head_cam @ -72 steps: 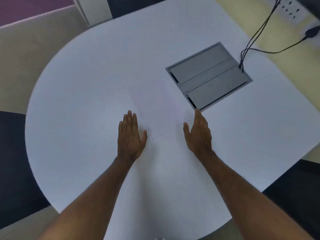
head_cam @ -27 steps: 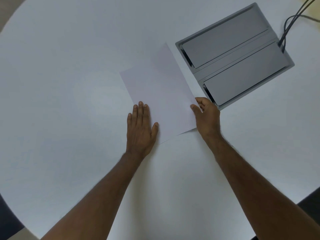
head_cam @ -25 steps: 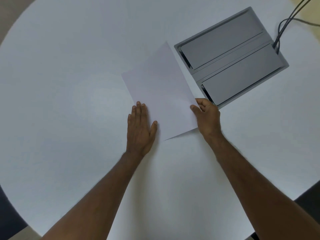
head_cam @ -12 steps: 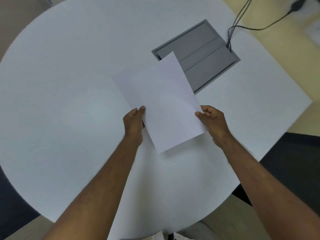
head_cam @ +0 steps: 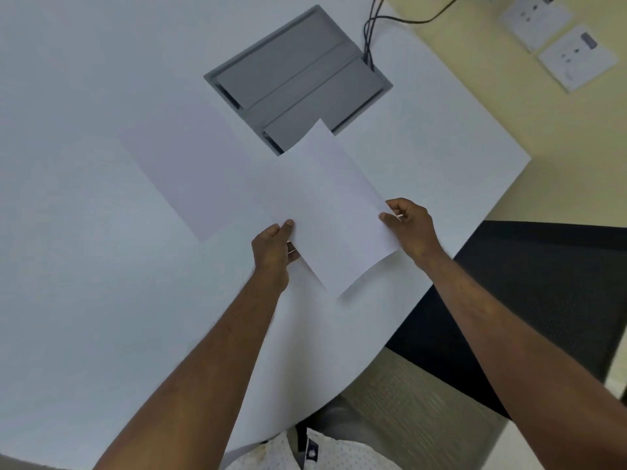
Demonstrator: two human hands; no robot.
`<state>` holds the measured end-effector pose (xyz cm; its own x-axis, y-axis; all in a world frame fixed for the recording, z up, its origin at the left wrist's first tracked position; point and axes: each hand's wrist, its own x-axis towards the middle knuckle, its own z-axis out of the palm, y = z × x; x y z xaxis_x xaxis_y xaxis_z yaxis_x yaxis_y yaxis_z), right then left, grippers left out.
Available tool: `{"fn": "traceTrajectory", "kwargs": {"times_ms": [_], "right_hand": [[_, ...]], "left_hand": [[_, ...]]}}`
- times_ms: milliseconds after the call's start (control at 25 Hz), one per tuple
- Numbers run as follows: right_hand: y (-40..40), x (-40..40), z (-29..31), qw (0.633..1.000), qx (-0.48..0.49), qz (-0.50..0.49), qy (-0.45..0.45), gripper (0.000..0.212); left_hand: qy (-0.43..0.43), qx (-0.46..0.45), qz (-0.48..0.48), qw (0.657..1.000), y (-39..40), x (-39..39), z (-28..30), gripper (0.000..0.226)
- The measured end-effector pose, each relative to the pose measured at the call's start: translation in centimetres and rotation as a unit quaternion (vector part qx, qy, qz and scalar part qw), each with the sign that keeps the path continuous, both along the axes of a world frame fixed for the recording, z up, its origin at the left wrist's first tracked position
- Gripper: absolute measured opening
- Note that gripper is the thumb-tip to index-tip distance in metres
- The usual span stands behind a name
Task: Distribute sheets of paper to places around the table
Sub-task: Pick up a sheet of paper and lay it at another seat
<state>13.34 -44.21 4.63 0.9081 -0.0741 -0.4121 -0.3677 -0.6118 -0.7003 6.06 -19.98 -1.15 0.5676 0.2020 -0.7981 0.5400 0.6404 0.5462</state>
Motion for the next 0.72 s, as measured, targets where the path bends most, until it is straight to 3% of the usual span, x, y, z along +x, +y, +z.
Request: {"fn": "traceTrajectory", "kwargs": {"times_ms": [280, 360, 440, 520, 600, 640, 720], "right_hand": [[-9.2, 3.1, -4.4, 0.998, -0.046, 0.023, 0.031, 0.012], [-11.0, 3.9, -5.6, 0.997, -0.059, 0.036, 0.039, 0.010], [-12.2, 4.6, -6.8, 0.995, -0.073, 0.049, 0.042, 0.006], [-13.2, 5.1, -7.8, 0.994, -0.090, 0.057, 0.040, 0.007], [-14.0, 5.3, -8.7, 0.991, -0.110, 0.064, 0.038, 0.011], [-14.4, 5.2, -9.0, 0.990, -0.120, 0.072, 0.035, 0.017], [-15.1, 4.9, -9.4, 0.985, -0.145, 0.096, 0.016, 0.034]], "left_hand": [[0.033, 0.045, -0.079, 0.995, -8.8, 1.0, -3.1, 0.019], [0.034, 0.099, -0.112, 0.988, -10.2, 1.2, -3.6, 0.017], [0.032, 0.216, -0.162, 0.962, -11.4, 1.2, -3.8, 0.038], [-0.012, 0.378, -0.242, 0.893, -12.4, 1.2, -4.2, 0.067], [-0.054, 0.526, -0.343, 0.776, -13.3, 1.3, -4.9, 0.077], [-0.059, 0.571, -0.391, 0.719, -13.5, 1.6, -5.2, 0.078], [-0.060, 0.599, -0.468, 0.647, -13.8, 2.1, -5.6, 0.079]]}}
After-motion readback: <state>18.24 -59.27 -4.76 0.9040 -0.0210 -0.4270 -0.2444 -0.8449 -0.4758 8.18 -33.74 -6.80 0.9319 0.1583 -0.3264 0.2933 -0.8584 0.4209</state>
